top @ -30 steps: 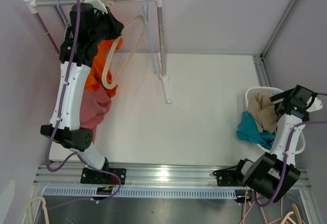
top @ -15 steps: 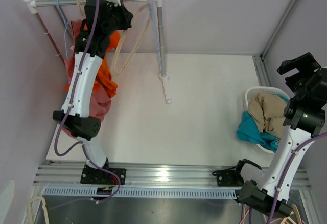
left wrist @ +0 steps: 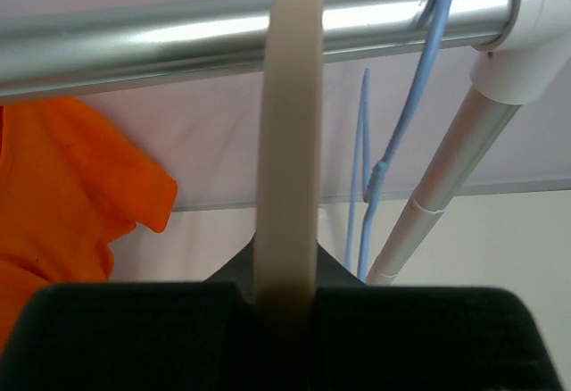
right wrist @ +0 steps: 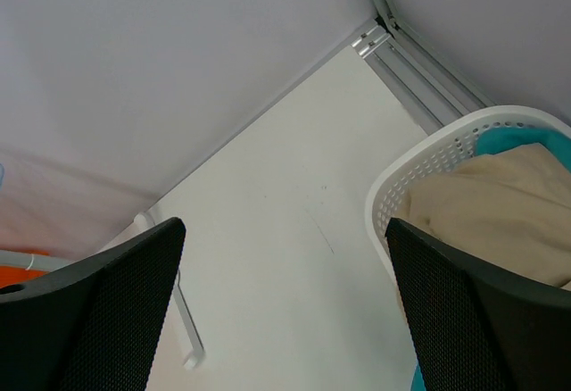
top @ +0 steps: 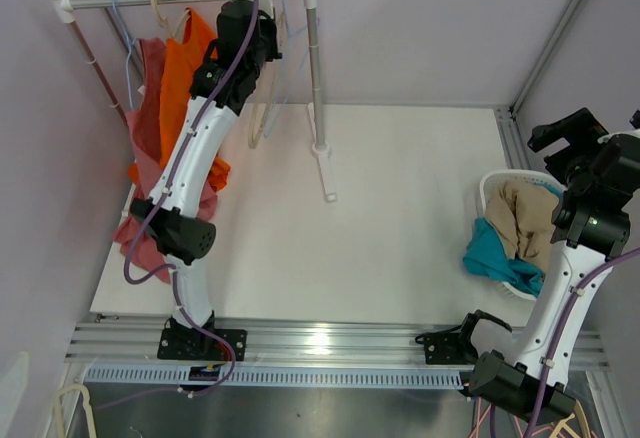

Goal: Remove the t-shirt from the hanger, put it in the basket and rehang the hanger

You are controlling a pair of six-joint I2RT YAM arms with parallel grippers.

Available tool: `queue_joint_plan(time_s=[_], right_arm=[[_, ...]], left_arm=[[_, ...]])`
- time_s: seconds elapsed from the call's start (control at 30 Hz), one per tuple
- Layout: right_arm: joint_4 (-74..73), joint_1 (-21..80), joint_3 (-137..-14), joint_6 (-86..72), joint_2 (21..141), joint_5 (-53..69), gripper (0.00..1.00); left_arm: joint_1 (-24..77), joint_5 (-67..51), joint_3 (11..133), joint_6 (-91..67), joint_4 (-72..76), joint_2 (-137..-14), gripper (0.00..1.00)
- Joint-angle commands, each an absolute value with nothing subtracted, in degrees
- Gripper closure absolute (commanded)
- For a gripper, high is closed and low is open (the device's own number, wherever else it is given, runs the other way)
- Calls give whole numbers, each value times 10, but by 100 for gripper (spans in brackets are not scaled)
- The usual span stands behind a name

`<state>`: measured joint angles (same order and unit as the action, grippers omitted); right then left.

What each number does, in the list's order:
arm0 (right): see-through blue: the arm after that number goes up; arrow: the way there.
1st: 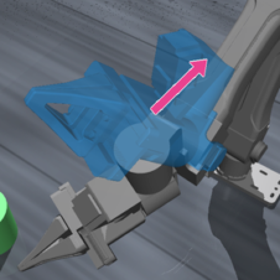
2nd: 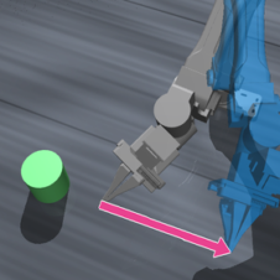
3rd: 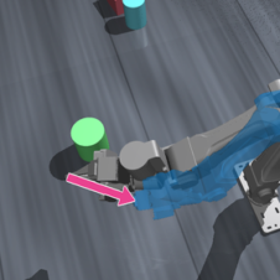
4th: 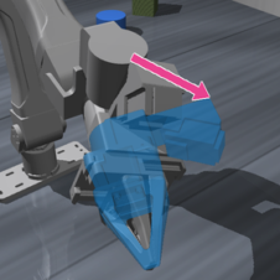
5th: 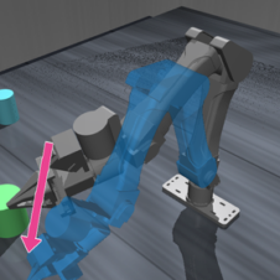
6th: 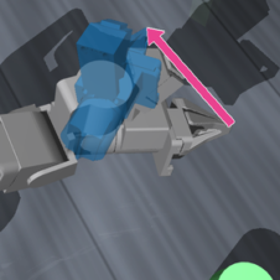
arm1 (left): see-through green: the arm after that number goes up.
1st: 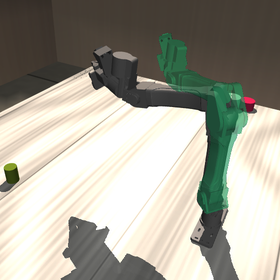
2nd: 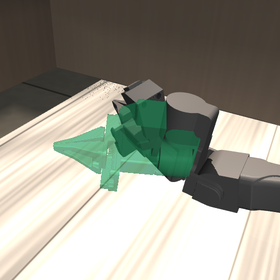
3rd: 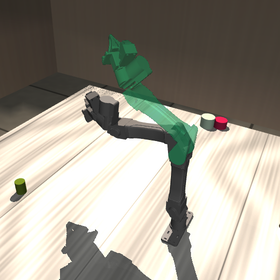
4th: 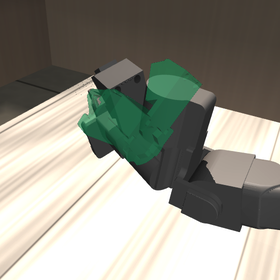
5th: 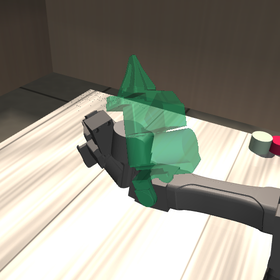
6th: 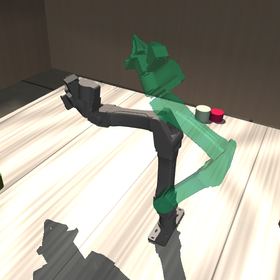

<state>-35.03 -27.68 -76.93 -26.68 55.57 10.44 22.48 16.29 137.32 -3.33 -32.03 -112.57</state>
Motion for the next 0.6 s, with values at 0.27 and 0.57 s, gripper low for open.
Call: queue_joint_plan(time_s=[0.27, 0.57], right_arm=[[-333, -270, -775, -265, 541, 141, 0], [-330, -256, -784, -272, 542, 148, 0]], left_arm=[[220, 139, 1397, -32, -327, -1098, 52], [173, 63, 1332, -96, -355, -951, 30]])
